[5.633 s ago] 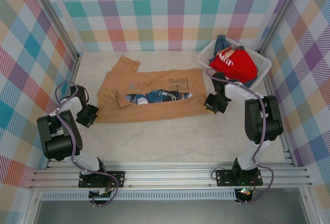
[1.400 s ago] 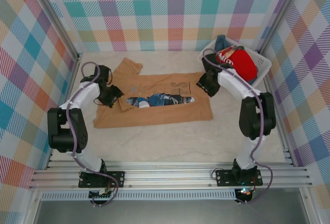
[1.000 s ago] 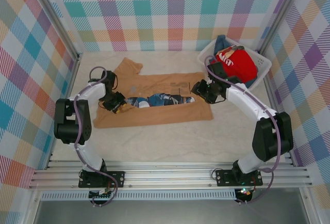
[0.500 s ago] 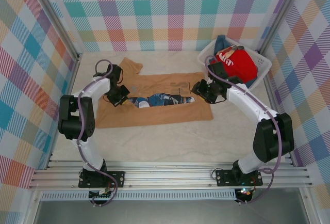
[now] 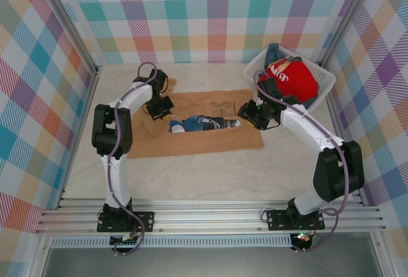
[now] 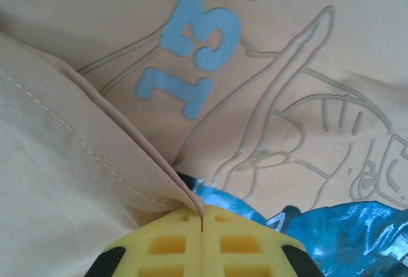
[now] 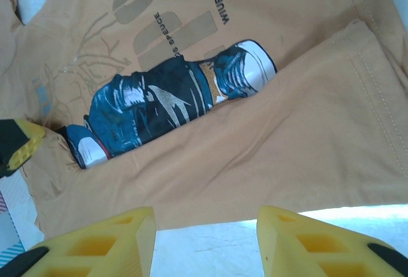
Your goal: Fold and stack the t-shirts
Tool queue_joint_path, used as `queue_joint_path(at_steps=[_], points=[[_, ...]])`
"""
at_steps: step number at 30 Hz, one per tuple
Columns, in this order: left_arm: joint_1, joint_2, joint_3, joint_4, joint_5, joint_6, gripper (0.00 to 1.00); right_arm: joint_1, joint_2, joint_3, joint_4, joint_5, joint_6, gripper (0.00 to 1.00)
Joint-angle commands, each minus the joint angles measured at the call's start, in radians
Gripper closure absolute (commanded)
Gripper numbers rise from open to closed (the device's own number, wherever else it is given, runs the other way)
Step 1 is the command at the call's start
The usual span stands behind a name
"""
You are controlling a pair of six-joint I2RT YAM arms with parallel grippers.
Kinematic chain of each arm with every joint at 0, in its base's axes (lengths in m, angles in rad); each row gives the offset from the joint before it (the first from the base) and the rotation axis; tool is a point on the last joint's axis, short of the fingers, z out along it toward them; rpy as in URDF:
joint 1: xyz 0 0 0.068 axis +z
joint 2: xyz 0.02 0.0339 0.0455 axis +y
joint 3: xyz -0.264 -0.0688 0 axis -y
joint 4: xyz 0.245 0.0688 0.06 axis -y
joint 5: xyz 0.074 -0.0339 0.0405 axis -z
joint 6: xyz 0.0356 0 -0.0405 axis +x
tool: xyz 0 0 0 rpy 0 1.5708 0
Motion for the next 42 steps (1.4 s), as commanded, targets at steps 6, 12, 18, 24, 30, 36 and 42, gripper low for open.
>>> queue_joint_path(at_steps=[6,12,18,24,30,36,42], points=[[-0.048,0.015,0.066,-0.082,-0.023,0.087,1.00,0.001,-0.036,-0.030,-0.019,-0.023,0.002,0.55],[-0.074,0.009,0.064,-0.075,0.005,0.145,1.00,0.000,-0.024,-0.027,-0.015,-0.031,0.004,0.55],[-0.078,0.030,0.078,-0.095,-0.016,0.179,0.80,0.001,-0.009,-0.026,-0.012,-0.044,0.006,0.55],[-0.079,-0.097,0.056,-0.059,-0.087,0.125,0.41,0.000,-0.009,-0.040,-0.017,-0.037,-0.002,0.54],[-0.024,-0.289,-0.153,0.010,-0.059,-0.006,0.49,-0.003,-0.008,-0.117,0.060,-0.054,0.041,0.58],[0.127,-0.392,-0.406,0.084,0.034,-0.113,0.70,-0.027,0.045,-0.155,0.121,-0.063,0.059,0.70],[0.210,-0.380,-0.506,0.115,0.055,-0.130,0.77,-0.070,0.139,-0.139,0.097,-0.025,0.019,0.75]])
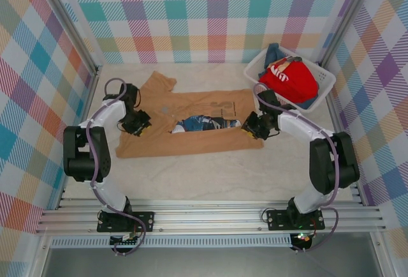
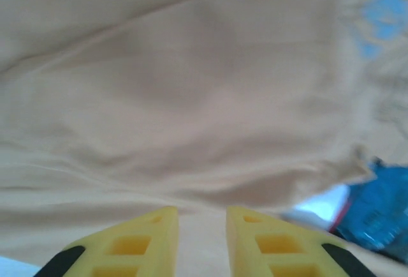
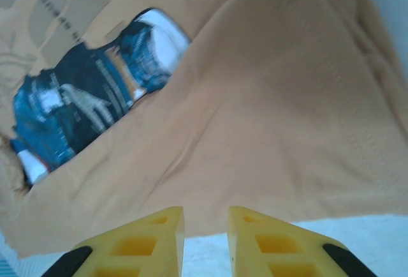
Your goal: Fold and stack the t-shirts
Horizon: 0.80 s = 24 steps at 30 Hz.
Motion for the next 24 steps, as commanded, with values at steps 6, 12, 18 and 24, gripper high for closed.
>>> queue_joint_path(at_steps=[6,12,18,24], points=[[0.037,0.058,-0.088,0.046,-0.043,-0.020,0.79,-0.029,0.144,0.020,-0.065,0.047,-0.035,0.75],[0.039,0.024,-0.199,0.043,-0.144,-0.017,0.79,-0.023,0.152,-0.020,-0.170,0.094,-0.008,0.73],[0.040,-0.089,-0.309,0.002,-0.198,-0.055,0.78,0.010,0.053,-0.122,-0.263,0.096,0.037,0.69],[0.037,-0.220,-0.442,-0.011,-0.200,-0.118,0.77,0.080,-0.022,-0.218,-0.310,0.080,0.094,0.67]])
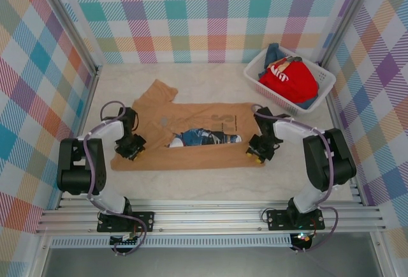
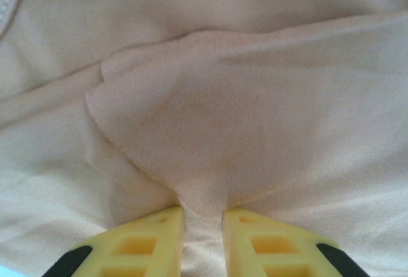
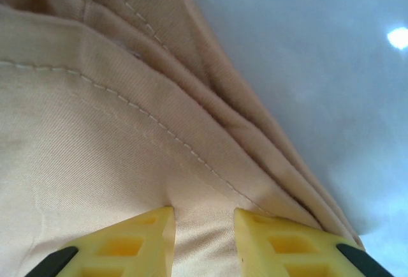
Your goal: Fold and stack the t-shirts
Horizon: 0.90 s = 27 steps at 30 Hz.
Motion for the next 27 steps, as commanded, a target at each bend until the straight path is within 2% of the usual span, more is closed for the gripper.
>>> queue_joint_path(at_steps=[1,9,18,22,24,27], points=[[0.012,-0.050,-0.079,-0.071,-0.065,-0.053,0.77,0.031,-0.029,-0.059,-0.107,0.029,0.056,0.67],[0.009,-0.170,-0.205,-0.072,-0.046,-0.074,0.75,0.079,-0.116,-0.167,-0.132,0.032,0.120,0.67],[-0.027,-0.234,-0.216,-0.137,-0.093,-0.112,0.75,0.085,-0.191,-0.215,-0.162,0.054,0.163,0.65],[-0.028,-0.259,-0.190,-0.179,-0.127,-0.118,0.75,0.086,-0.231,-0.180,-0.170,0.066,0.158,0.63],[-0.029,-0.274,-0.154,-0.202,-0.148,-0.114,0.72,0.090,-0.269,-0.129,-0.186,0.098,0.139,0.60],[-0.028,-0.287,-0.065,-0.209,-0.154,-0.100,0.61,0.091,-0.348,-0.035,-0.193,0.203,0.094,0.57]])
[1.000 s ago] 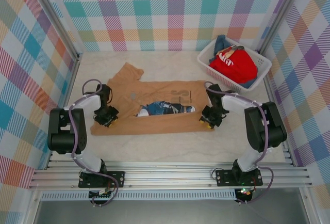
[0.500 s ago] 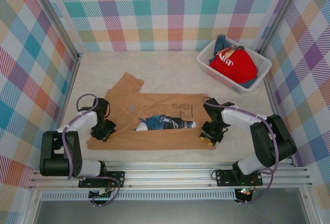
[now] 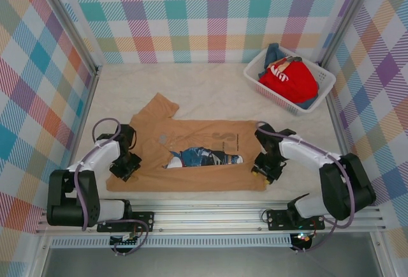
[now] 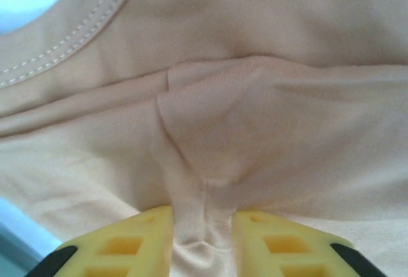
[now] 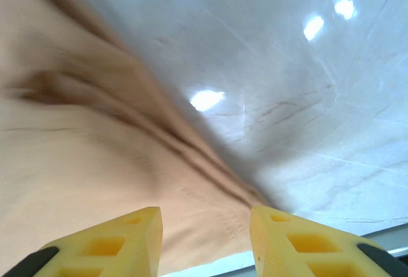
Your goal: Fold and stack the t-shirts
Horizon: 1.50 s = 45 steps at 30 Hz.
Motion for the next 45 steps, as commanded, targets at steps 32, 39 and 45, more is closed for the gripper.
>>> queue_joint_path(at_steps=[32,39,45], points=[[0.026,0.718,0.993,0.158,0.236,0.277,0.51,-0.116,0.594,0.549,0.378,0.338,-0.074,0.63],[0.025,0.743,1.026,0.159,0.239,0.292,0.51,-0.121,0.641,0.591,0.346,0.330,-0.103,0.63],[0.024,0.769,1.055,0.183,0.237,0.287,0.51,-0.120,0.678,0.623,0.288,0.331,-0.123,0.72]])
